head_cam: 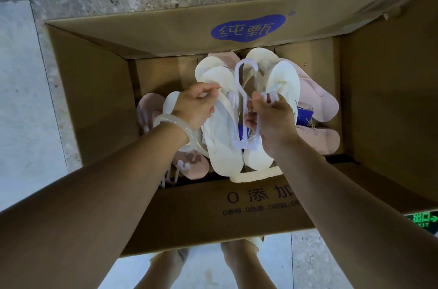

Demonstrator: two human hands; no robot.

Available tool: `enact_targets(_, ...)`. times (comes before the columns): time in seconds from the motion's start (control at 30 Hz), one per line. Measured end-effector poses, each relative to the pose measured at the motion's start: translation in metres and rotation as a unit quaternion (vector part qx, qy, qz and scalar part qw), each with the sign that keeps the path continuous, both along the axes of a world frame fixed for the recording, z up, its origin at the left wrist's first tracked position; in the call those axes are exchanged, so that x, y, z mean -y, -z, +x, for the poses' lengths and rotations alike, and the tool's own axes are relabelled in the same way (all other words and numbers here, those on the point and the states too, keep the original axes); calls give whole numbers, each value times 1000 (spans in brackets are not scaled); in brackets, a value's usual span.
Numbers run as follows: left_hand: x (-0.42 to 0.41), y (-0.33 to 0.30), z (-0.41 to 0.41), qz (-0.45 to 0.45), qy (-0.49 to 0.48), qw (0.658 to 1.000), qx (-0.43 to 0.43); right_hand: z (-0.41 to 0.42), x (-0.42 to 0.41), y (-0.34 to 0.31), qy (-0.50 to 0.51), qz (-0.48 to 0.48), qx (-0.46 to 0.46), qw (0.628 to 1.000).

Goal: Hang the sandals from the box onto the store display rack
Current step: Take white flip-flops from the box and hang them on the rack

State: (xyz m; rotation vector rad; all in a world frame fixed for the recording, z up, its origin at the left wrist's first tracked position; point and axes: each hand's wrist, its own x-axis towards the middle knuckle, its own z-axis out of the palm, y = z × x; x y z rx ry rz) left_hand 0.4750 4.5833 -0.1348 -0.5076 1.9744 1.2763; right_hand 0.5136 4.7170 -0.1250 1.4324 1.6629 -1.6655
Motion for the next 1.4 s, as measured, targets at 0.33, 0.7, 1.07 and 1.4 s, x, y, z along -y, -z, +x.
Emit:
enact_targets(0.33,-2,0,-1,42,-4,999,-9,-1,-3,3,-46,19,-35,998)
enact_targets(0.7,-20,-12,-12,-54,-50,994,82,4,8,3,-24,48,-91,994)
enact_targets(1.07,-22,-25,-21,-57,39,982,174,7,15,3,69,14,-67,995)
enact_targets(1.4,-27,-38,-29,8,-4,973,230,9,24,-1,97,13,-121,988)
